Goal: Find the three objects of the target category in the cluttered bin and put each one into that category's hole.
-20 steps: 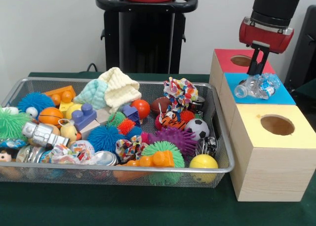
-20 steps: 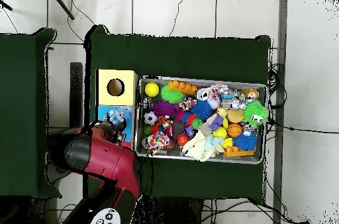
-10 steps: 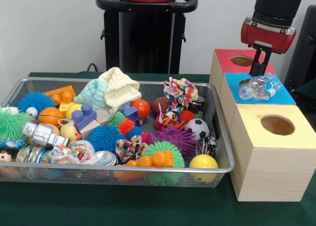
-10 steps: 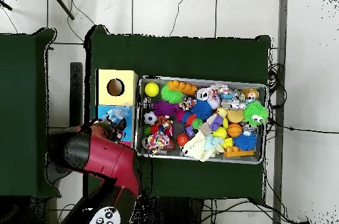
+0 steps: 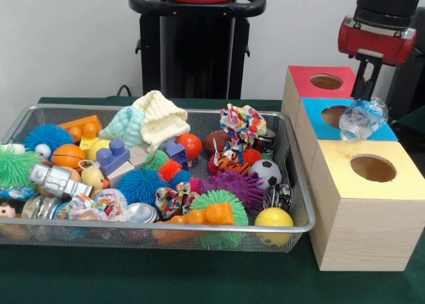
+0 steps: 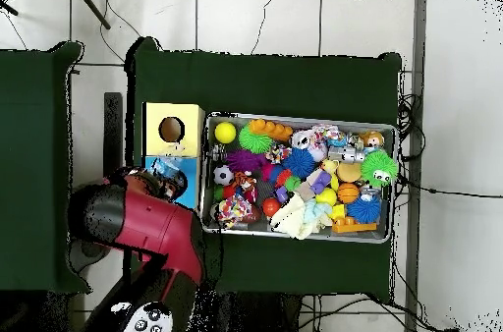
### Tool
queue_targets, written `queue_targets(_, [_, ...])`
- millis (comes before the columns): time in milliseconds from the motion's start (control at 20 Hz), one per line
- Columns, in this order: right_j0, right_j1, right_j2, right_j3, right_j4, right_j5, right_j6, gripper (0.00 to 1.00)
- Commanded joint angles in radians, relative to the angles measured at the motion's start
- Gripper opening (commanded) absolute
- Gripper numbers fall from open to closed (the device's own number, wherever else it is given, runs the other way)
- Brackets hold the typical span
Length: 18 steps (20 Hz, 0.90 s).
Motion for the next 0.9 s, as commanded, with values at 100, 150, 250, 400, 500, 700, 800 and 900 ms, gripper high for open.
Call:
queue_targets(100, [-0.008,-0.016,0.065,-0.025,-0.008,0.072,0.251,0.00])
queue_targets(150, [-0.007,-0.016,0.068,-0.018,-0.007,0.058,0.249,0.00])
queue_targets(250, [-0.006,-0.014,0.079,-0.008,-0.002,0.037,0.247,0.00])
queue_targets(400, [-0.003,-0.011,0.083,-0.002,-0.003,0.015,0.245,0.00])
queue_targets(500, [-0.001,-0.010,0.082,-0.002,-0.004,0.012,0.244,0.00])
queue_targets(700, [-0.008,-0.009,0.089,-0.002,-0.003,0.004,0.236,0.00])
queue_targets(800, [-0.011,-0.006,0.090,-0.008,-0.003,0.008,0.236,0.00])
queue_targets(900, [-0.012,-0.001,0.087,-0.018,-0.003,0.016,0.240,0.00])
